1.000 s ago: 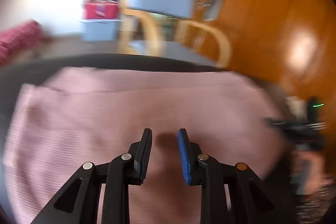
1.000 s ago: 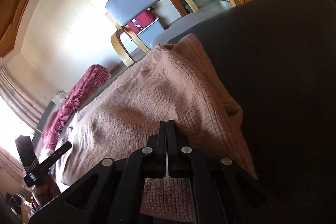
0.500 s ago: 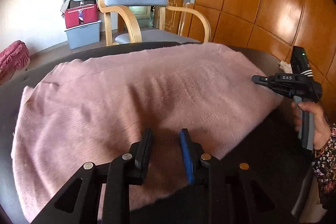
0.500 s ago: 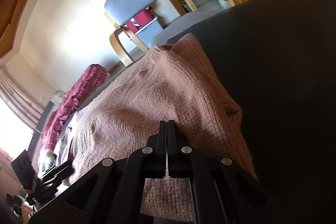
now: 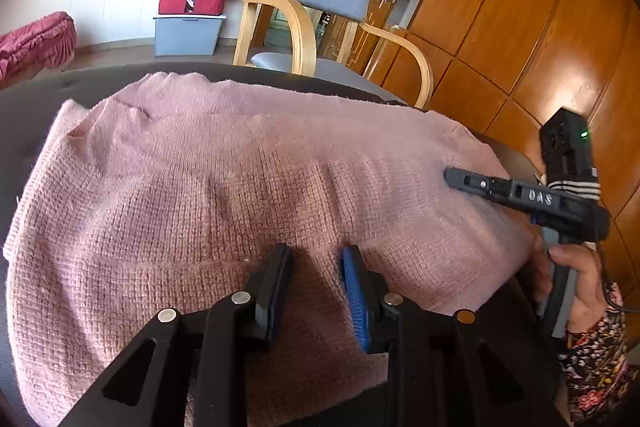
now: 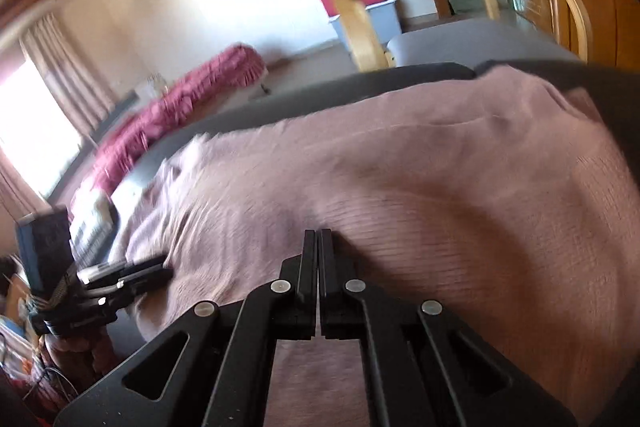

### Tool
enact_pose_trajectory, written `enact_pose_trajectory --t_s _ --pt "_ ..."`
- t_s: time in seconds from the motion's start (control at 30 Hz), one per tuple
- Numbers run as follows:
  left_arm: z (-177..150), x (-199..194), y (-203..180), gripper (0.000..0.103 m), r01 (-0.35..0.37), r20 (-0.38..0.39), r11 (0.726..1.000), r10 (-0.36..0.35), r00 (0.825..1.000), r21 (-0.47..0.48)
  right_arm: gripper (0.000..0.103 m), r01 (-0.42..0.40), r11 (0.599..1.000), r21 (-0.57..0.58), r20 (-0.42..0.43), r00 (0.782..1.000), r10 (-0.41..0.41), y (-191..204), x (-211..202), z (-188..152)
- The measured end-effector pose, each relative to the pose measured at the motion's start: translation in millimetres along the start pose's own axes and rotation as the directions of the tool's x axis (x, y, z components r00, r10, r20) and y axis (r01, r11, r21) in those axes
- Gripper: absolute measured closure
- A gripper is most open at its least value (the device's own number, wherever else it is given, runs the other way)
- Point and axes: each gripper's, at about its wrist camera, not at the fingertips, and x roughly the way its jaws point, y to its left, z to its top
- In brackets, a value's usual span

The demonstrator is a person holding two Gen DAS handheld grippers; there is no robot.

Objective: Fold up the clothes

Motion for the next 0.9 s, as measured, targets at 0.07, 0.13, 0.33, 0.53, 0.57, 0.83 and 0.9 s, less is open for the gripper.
enact_pose_trajectory --t_s 0.07,0.13,0.33,0.53,0.57,0.83,0.9 --pt "-2 0 1 0.075 0.007 0.002 1.000 -0.007 1.000 -0.006 0.103 0.058 0.991 0.119 0.053 0.996 -0.065 -29 -13 2" --pt "-3 -1 2 0.075 0.012 0.003 1.000 -0.012 1.000 -0.010 0.103 0.090 0.982 0.168 0.075 0.992 -0.104 -49 -26 4" --pt "-3 -1 0 0.075 0.005 0.005 1.000 -0.005 1.000 -0.005 0.100 0.104 0.983 0.152 0.158 0.979 -0.128 -64 -64 17" --pt "-3 -3 0 0.075 0.005 0.005 1.000 -0.005 1.000 -0.005 0.103 0.235 0.962 0.136 0.045 0.969 -0.243 -88 -46 23" --pt "-3 -3 0 0.075 0.006 0.005 1.000 -0.006 1.000 -0.006 0.103 0.247 0.953 0.175 0.070 0.962 -0.263 -97 -51 23" --pt "-2 -2 2 0.075 0.013 0.008 1.000 -0.013 1.000 -0.012 0.101 0.275 0.921 0.275 0.135 0.938 -0.320 -112 -66 21" --pt "-3 -2 1 0.075 0.010 0.008 1.000 -0.010 1.000 -0.010 0.099 0.292 0.931 0.221 0.153 0.932 -0.329 -91 -68 23"
